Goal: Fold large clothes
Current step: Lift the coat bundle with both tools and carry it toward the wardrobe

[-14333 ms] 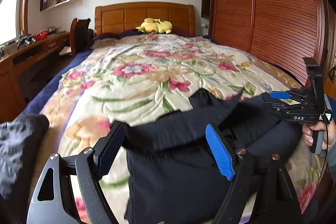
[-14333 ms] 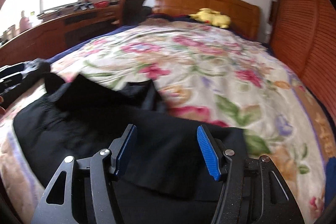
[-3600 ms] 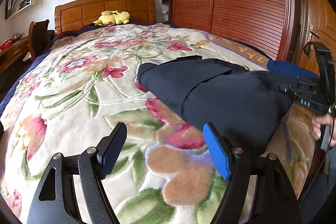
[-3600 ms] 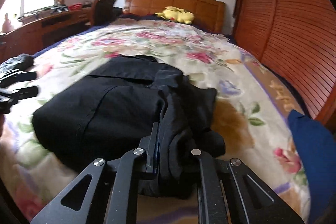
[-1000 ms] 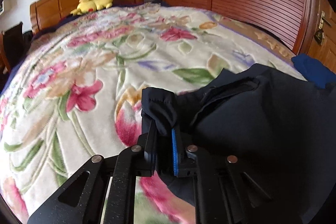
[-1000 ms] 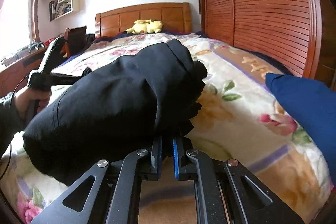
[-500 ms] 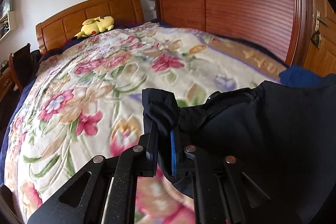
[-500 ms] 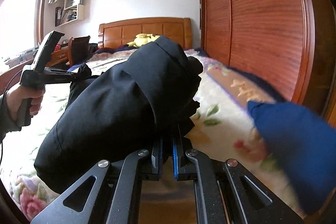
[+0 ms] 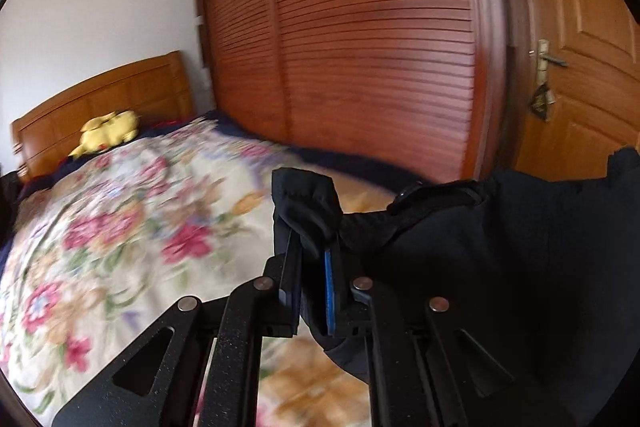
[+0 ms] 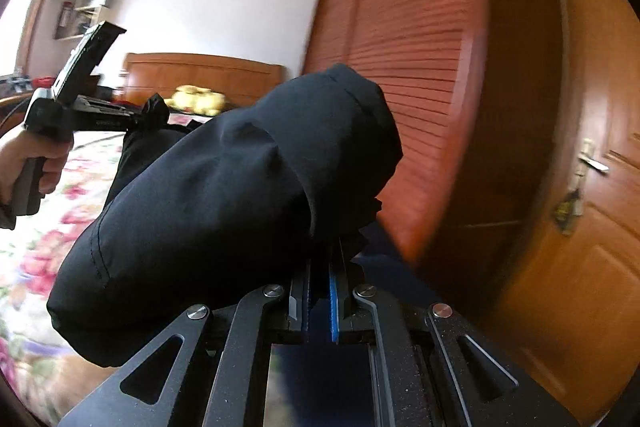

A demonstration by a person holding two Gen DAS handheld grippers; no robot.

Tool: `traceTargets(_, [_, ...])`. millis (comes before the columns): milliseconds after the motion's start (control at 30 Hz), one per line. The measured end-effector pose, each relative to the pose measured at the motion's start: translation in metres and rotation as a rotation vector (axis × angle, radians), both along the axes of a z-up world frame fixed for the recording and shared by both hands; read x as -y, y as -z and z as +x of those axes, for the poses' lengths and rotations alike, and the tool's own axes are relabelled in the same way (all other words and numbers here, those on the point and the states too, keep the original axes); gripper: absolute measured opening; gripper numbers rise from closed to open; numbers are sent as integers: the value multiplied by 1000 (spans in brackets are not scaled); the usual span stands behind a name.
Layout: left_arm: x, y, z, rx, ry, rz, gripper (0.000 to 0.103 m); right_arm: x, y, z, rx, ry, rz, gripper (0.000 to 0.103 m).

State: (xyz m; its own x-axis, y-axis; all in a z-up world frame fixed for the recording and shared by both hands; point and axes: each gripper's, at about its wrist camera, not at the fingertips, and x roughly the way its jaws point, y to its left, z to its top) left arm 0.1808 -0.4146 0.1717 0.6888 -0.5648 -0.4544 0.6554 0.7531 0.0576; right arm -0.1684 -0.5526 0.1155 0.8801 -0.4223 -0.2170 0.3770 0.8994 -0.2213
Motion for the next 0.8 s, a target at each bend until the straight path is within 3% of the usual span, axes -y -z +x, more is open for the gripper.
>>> traceTargets(300, [123,19,-33,-29,147,-9,10,58,23,-55,-18,199,47,6])
traceTargets(433, [161,44,-43,-67,124,30,15,67,53,-66,-57,238,124,6])
traceTargets(533, [160,62,-39,-115,126,39,27,66,65,-69,-65,252,156,7])
traceTargets(667, [143,71,-31,-163,143,42,41,73,53,-64,-46,261,216,10])
traceTargets(800, [129,73,-36,-163,178,41,49,69,37,-62,-37,301,203,27])
